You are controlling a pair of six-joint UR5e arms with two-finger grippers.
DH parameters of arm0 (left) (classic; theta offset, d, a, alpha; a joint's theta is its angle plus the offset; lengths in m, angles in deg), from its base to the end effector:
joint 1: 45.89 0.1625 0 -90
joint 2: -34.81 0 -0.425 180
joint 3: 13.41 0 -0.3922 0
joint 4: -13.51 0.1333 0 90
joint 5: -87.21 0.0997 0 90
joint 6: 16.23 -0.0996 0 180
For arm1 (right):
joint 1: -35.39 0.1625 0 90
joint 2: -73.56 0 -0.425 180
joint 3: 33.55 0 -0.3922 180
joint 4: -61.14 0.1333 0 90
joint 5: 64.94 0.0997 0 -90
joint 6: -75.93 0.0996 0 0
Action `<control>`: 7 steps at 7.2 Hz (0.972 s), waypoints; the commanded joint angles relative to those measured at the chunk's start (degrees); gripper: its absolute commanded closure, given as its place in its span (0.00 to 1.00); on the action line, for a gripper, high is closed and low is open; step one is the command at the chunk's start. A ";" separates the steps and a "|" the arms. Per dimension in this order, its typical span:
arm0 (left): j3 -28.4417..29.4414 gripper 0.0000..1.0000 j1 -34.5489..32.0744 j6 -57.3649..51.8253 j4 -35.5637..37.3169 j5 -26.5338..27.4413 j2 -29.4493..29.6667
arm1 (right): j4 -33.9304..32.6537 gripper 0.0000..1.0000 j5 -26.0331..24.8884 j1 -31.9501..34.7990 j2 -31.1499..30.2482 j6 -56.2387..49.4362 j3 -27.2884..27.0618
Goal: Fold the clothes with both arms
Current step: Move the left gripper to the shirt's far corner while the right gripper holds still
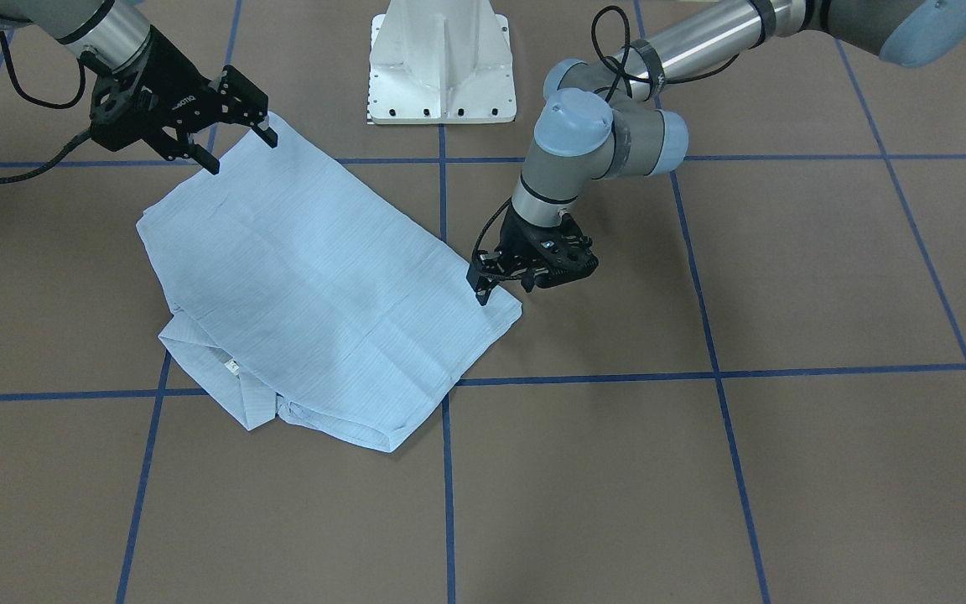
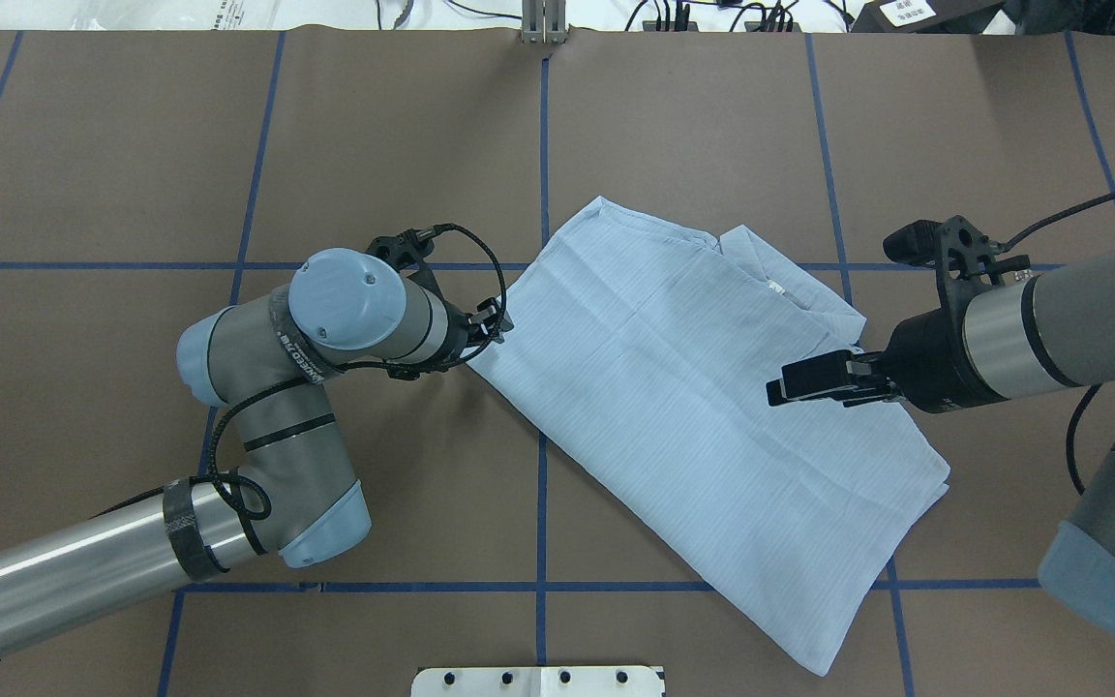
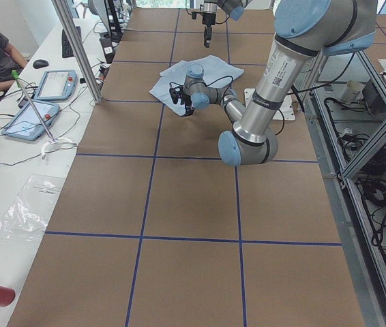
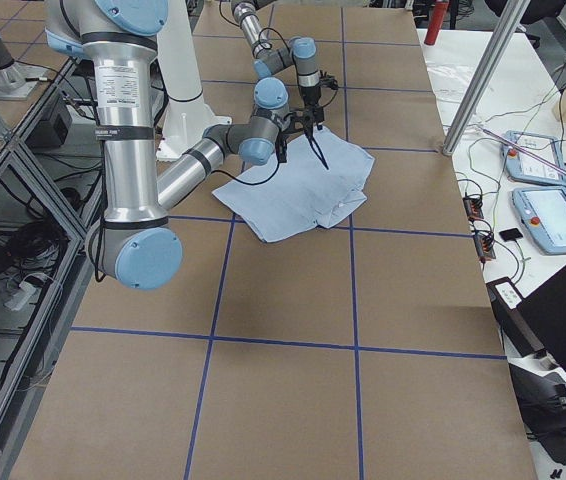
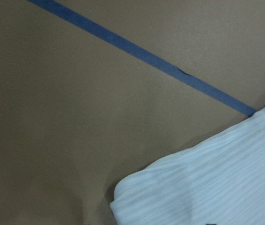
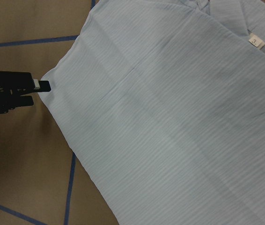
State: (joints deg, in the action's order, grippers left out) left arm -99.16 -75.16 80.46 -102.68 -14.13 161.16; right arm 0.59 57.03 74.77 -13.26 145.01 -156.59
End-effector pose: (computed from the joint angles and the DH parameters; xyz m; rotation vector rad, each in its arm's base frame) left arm 0.5722 -0.4510 0.2629 0.0217 1.0398 -0.4701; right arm -0.3029 -0.3529 0.2991 0.1314 -1.2067 -0.0379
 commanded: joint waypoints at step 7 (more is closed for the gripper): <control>1.20 1.00 0.09 -0.53 -0.08 -0.09 0.73 | -0.27 0.00 0.38 0.96 -0.54 0.00 0.08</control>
State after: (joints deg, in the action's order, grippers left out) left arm -97.91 -75.08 79.91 -102.77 -14.15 161.89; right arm 0.32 57.40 75.66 -13.75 145.01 -156.52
